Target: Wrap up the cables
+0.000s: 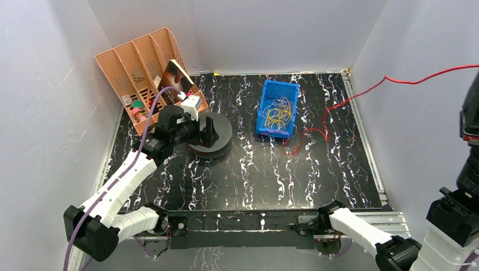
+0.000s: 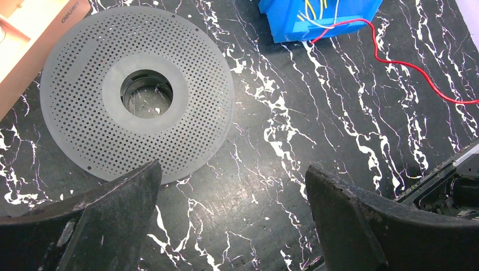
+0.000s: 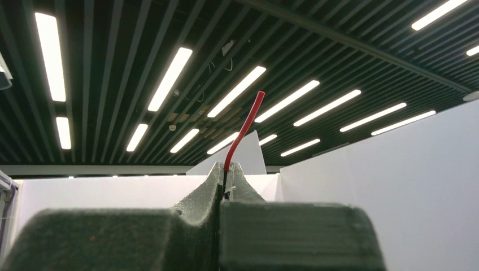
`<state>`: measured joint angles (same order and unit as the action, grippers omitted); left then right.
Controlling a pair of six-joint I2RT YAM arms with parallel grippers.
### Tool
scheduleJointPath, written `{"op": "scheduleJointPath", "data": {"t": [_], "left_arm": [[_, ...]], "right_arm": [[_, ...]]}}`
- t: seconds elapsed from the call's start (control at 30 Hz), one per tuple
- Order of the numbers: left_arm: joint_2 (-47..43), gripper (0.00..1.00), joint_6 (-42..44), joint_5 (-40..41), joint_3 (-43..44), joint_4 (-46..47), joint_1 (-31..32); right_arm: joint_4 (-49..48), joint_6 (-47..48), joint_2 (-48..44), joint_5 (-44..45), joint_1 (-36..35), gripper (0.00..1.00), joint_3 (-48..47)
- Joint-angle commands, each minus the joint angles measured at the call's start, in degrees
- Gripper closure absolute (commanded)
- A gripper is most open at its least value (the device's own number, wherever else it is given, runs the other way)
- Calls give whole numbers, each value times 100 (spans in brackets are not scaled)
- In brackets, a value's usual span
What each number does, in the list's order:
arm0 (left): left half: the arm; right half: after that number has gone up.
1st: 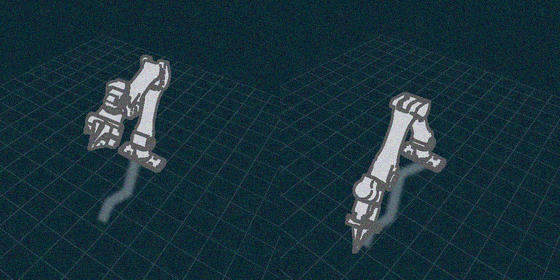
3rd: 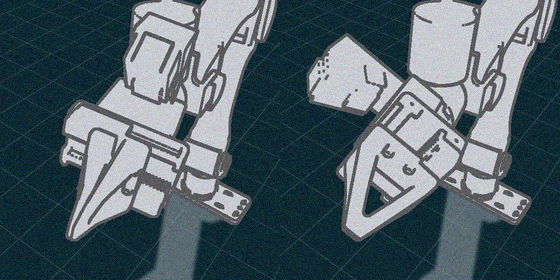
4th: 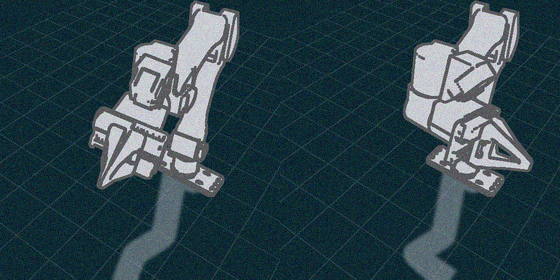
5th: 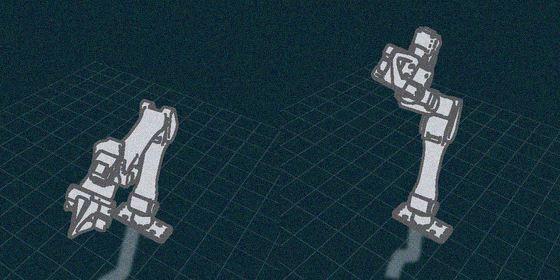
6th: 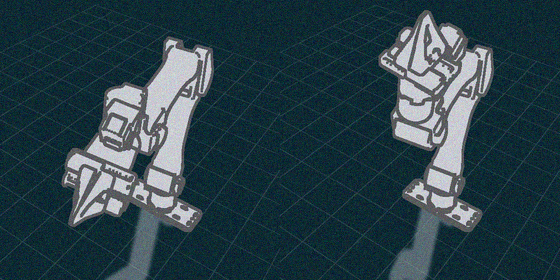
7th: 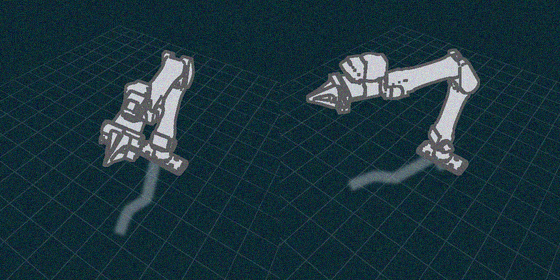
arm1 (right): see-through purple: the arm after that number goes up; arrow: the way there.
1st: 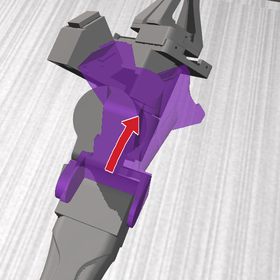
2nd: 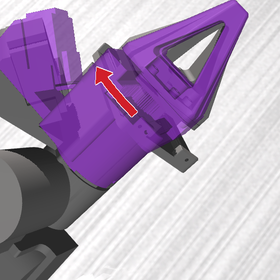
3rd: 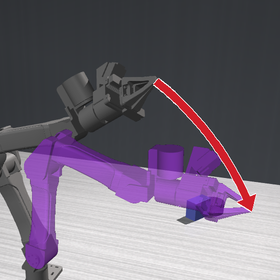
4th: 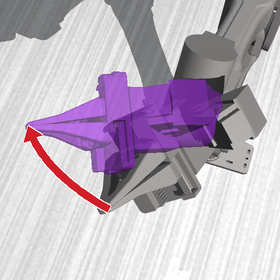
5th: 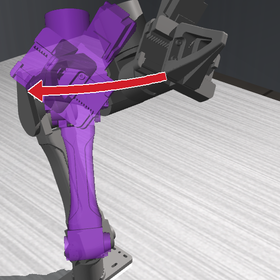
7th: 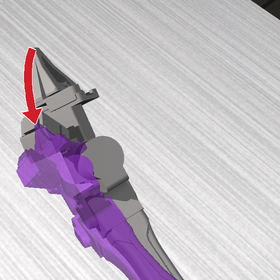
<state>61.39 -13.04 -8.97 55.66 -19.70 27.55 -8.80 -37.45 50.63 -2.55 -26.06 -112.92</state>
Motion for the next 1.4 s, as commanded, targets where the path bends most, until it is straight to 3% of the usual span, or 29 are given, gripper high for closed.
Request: {"op": "scheduleJointPath", "data": {"t": [0.0, 0.47, 0.87, 1.07, 1.13, 1.2, 1.37], "left_arm": [[-179, 2, 56, 32, -29, 37, 4], [-276, 2, 67, 63, -33, 43, 5], [-252, 2, 54, -1, -27, 47, 9], [-285, 2, 53, -83, -36, 69, 38], [-313, 2, 133, -770, -73, 264, 82], [-257, 2, 103, -2058, -142, 712, 180], [40, 2, -21, -2711, 20, 1051, 390]], "right_arm": [[-183, -81, 78, -46, 132, 100, -510], [-1498, -284, -305, 193, 277, 100, -450], [-1549, -265, -159, 498, 448, 100, -862], [-1536, -689, -40, 453, 587, 100, 484], [-1781, -767, -62, 446, 585, 100, 1128], [-1885, -892, 27, 312, 585, 100, 1424], [-2035, -897, -17, 291, 586, 100, 1784]]}}
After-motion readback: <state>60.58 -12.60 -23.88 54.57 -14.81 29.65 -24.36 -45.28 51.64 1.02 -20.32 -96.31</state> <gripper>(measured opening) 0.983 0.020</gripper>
